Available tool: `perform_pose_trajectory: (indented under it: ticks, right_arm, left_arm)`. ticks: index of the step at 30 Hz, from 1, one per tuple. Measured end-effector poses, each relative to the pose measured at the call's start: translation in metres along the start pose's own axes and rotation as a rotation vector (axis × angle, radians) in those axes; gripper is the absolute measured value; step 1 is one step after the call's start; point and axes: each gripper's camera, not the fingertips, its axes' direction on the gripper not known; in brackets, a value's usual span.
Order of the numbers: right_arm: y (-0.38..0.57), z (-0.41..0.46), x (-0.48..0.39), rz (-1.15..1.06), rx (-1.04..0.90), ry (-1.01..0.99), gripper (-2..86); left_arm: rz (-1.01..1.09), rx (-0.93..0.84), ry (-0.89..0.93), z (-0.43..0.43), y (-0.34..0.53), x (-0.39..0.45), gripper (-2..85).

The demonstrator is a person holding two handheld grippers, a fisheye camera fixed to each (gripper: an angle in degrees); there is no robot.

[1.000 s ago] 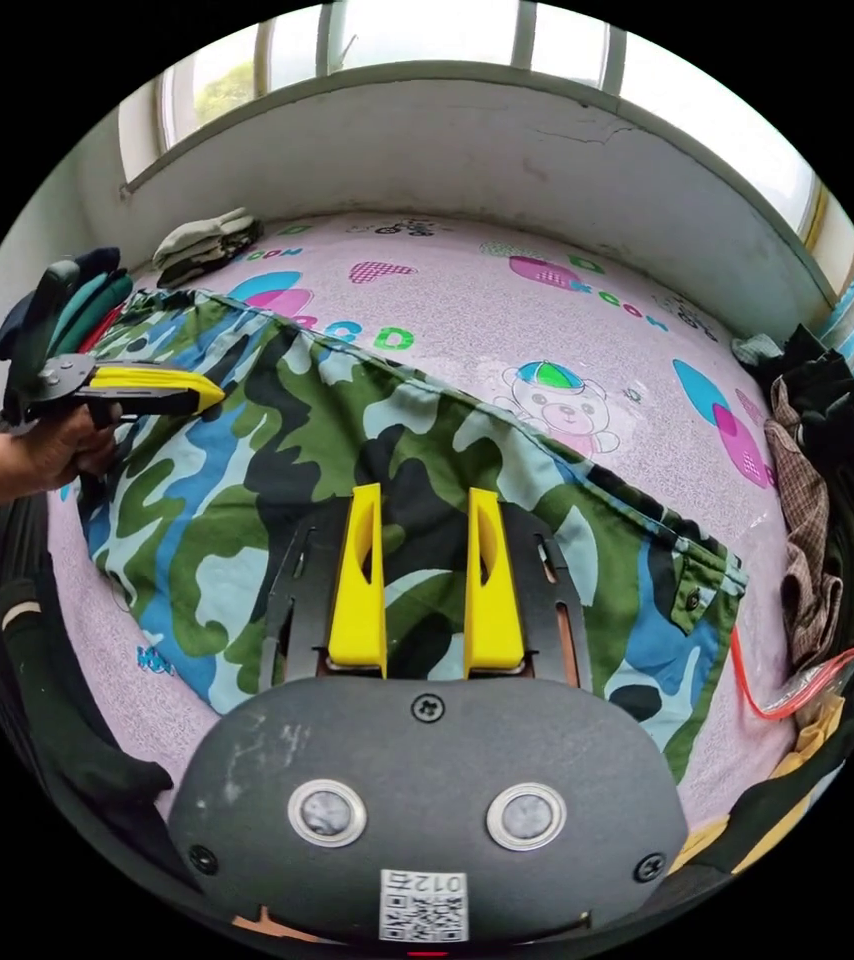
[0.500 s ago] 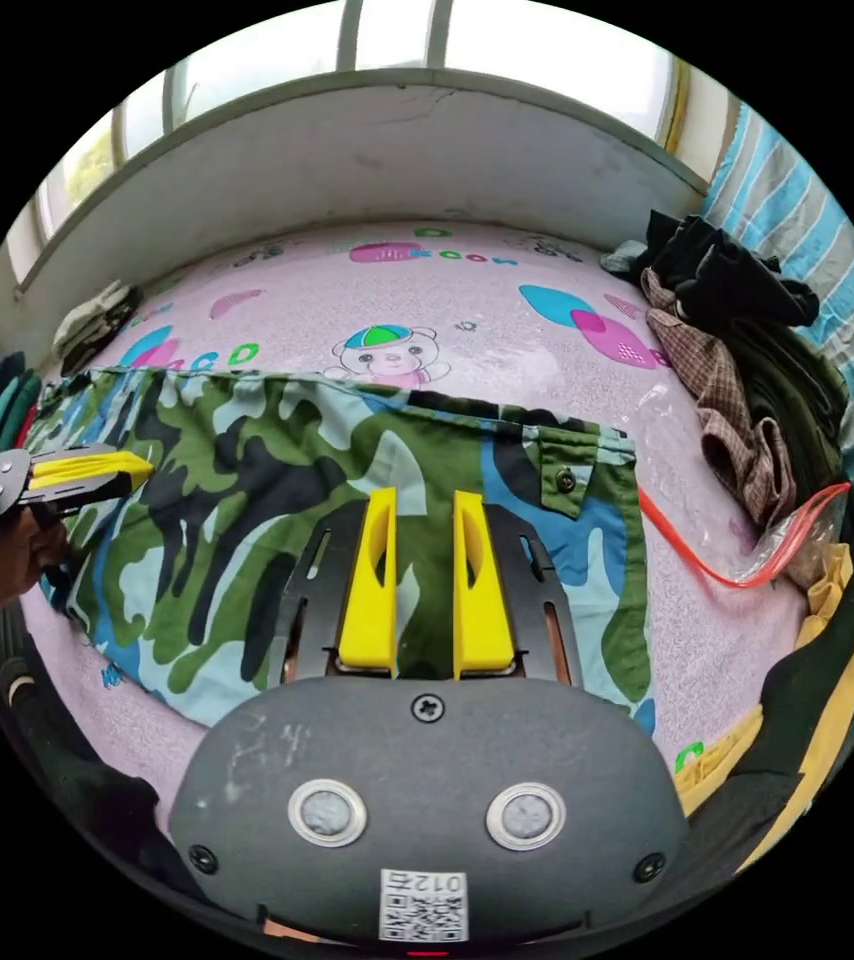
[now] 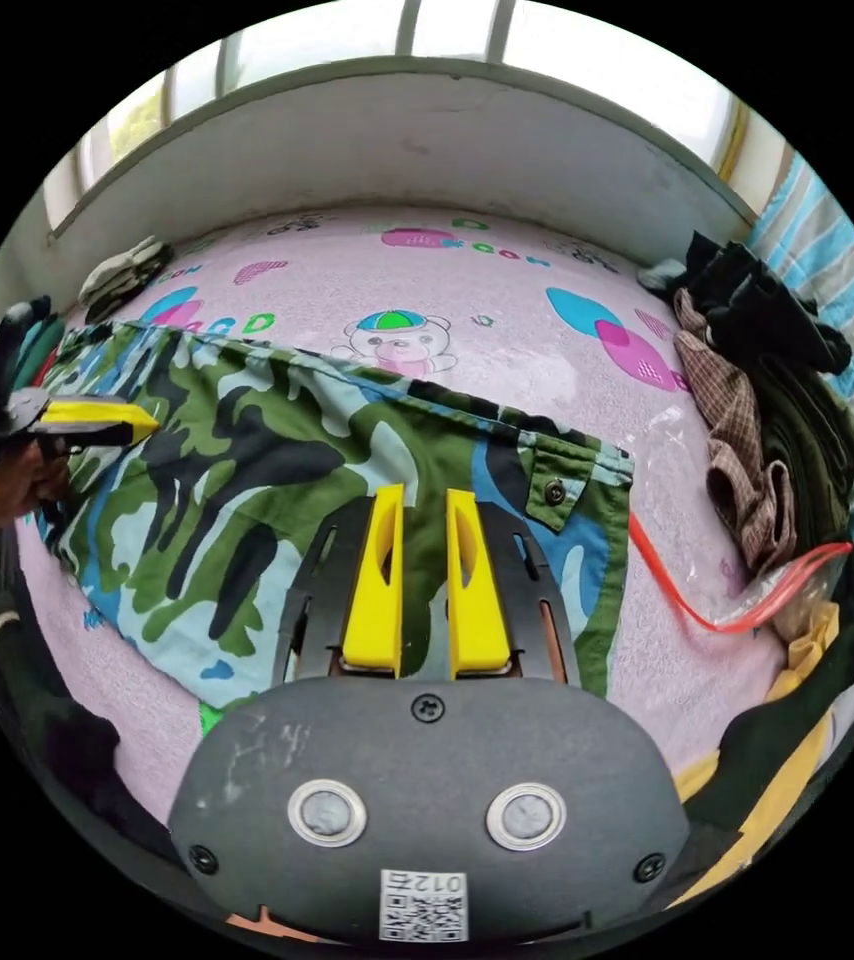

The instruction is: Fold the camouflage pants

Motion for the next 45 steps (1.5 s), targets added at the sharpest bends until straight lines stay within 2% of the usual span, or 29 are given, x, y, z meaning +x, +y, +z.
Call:
perform_pose_trajectory:
  ticks: [2,7,10,15,19,28,31,38,41,44,45]
  right_arm:
    - [-0.005,-0.002,-0.004,0.071,-0.056,0.036,6.1]
    - [0.002,-0.046,-0.063,0.017,0.134,0.003,6.6]
    - [-0.004,-0.045,-0.108,-0.001,0.174,-0.125,7.5]
    - [-0.021,-0.012,-0.203,-0.061,0.189,-0.257,7.8]
    - [-0.033,0.033,-0.280,-0.108,0.127,-0.339,7.7]
    - [-0.041,0.113,-0.365,-0.260,0.054,-0.261,7.6]
    - [-0.031,0.144,-0.374,-0.314,-0.002,-0.245,7.7]
    - [0.007,0.168,-0.378,-0.362,0.093,-0.187,7.5]
    - [0.011,0.181,-0.368,-0.343,0.082,-0.218,7.5]
    - [0.015,0.194,-0.356,-0.321,0.070,-0.261,7.5]
    - [0.018,0.198,-0.355,-0.323,0.070,-0.260,7.5]
  left_arm:
    - [0.026,-0.029,-0.015,-0.012,-0.001,-0.003,0.0]
    - [0.077,0.085,-0.007,-0.091,0.022,-0.046,0.3]
    - [-0.029,0.140,-0.041,-0.140,0.060,-0.111,0.6]
    - [-0.304,0.194,-0.249,-0.182,0.154,-0.225,0.7]
    - [-0.379,0.176,-0.326,-0.175,0.185,-0.267,0.7]
    - [-0.378,0.086,-0.378,-0.126,0.201,-0.334,0.5]
    - [-0.378,0.049,-0.380,-0.109,0.209,-0.352,0.3]
    - [-0.350,0.116,-0.243,-0.102,0.237,-0.384,0.0]
    - [-0.269,0.084,-0.278,-0.099,0.235,-0.385,0.0]
    - [-0.068,0.054,-0.404,-0.092,0.236,-0.371,0.0]
    - [-0.070,0.062,-0.402,-0.091,0.239,-0.373,0.0]
